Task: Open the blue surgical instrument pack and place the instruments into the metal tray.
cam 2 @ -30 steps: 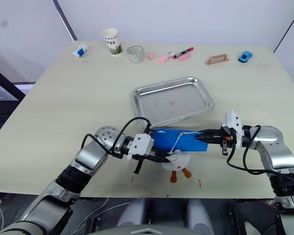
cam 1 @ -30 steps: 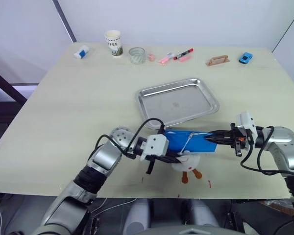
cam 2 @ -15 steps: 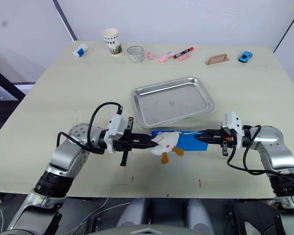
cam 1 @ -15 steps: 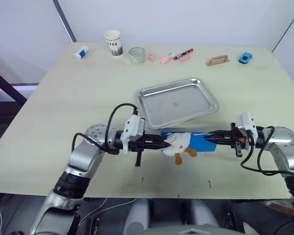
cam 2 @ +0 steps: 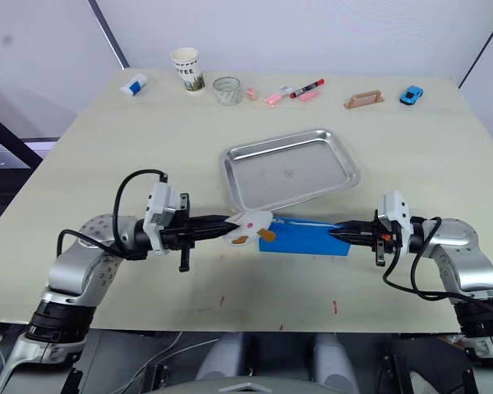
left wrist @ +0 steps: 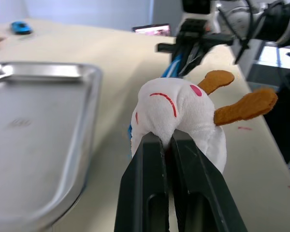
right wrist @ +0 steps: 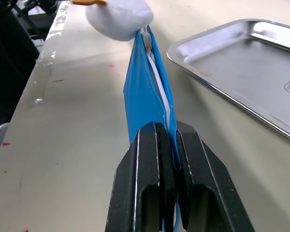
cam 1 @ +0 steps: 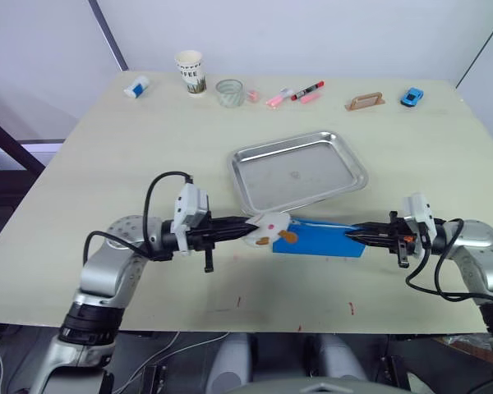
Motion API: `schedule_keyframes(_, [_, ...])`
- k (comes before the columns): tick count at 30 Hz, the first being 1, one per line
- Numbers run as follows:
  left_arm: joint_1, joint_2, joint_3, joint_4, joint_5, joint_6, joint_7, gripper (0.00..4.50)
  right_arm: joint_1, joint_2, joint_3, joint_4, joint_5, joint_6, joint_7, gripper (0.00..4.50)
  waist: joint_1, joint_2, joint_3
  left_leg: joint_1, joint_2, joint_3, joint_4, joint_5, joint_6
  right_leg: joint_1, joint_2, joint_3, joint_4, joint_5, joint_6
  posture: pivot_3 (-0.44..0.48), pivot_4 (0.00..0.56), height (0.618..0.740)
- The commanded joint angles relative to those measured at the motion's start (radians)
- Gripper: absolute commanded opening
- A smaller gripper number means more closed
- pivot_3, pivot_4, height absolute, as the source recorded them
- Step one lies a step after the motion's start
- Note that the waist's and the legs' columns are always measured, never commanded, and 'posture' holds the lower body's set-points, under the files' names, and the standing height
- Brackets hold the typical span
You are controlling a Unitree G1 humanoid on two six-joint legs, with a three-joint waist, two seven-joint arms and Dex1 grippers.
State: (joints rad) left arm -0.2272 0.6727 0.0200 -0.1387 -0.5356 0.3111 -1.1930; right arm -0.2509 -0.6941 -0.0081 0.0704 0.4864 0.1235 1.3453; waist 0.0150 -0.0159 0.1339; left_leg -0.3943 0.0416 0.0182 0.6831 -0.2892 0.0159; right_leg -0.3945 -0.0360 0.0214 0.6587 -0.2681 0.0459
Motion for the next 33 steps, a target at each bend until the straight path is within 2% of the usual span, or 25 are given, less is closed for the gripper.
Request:
schedule_keyframes(1, [0.0, 0.017, 0.051, 0.007, -0.009, -0.003, 0.015, 0.04, 0.001, -0.021, -0.047, -0.014, 0.017, -0.008, 0.007, 0.0, 0.0, 0.0, 0.0, 0.0, 0.0, 0.0, 0.0, 0.0, 0.0, 0.0, 0.0, 0.0, 0.0, 0.0, 0.0, 0.0, 0.15, 0.74])
schedule_keyframes(9, [0.037, 0.042, 0.084, 0.031, 0.008, -0.011, 0.022, 0.04, 0.006, -0.023, -0.061, -0.013, 0.027, -0.007, 0.006, 0.0, -0.001, 0.0, 0.0, 0.0, 0.0, 0.0, 0.0, 0.0, 0.0, 0.0, 0.0, 0.0, 0.0, 0.0, 0.0, 0.0, 0.15, 0.74])
schedule_keyframes(15, [0.084, 0.047, 0.067, 0.071, 0.049, -0.056, 0.011, 0.04, 0.004, -0.015, -0.089, -0.032, 0.098, 0.038, 0.011, 0.0, 0.0, 0.0, 0.0, 0.0, 0.0, 0.0, 0.0, 0.0, 0.0, 0.0, 0.0, 0.0, 0.0, 0.0, 0.0, 0.0, 0.15, 0.74])
schedule_keyframes(27, [0.14, 0.042, 0.019, 0.12, 0.097, -0.115, -0.002, 0.04, 0.004, -0.021, -0.171, -0.132, 0.306, 0.271, -0.005, 0.0, 0.0, 0.0, 0.0, 0.0, 0.0, 0.0, -0.001, 0.0, 0.0, 0.0, 0.0, 0.0, 0.0, 0.0, 0.0, 0.0, 0.15, 0.74])
schedule_keyframes(31, [0.152, 0.05, 0.023, 0.139, 0.107, -0.134, -0.011, 0.04, 0.001, -0.018, -0.176, -0.132, 0.302, 0.283, -0.016, 0.0, 0.0, 0.0, 0.0, 0.0, 0.0, 0.0, -0.001, 0.0, 0.0, 0.0, 0.0, 0.0, 0.0, 0.0, 0.0, 0.0, 0.15, 0.74])
schedule_keyframes(33, [0.151, 0.049, 0.027, 0.145, 0.107, -0.14, -0.011, 0.04, 0.004, -0.021, -0.145, -0.123, 0.24, 0.236, -0.011, 0.0, 0.0, 0.0, 0.0, 0.0, 0.0, 0.0, -0.001, 0.0, 0.0, 0.0, 0.0, 0.0, 0.0, 0.0, 0.0, 0.0, 0.15, 0.74])
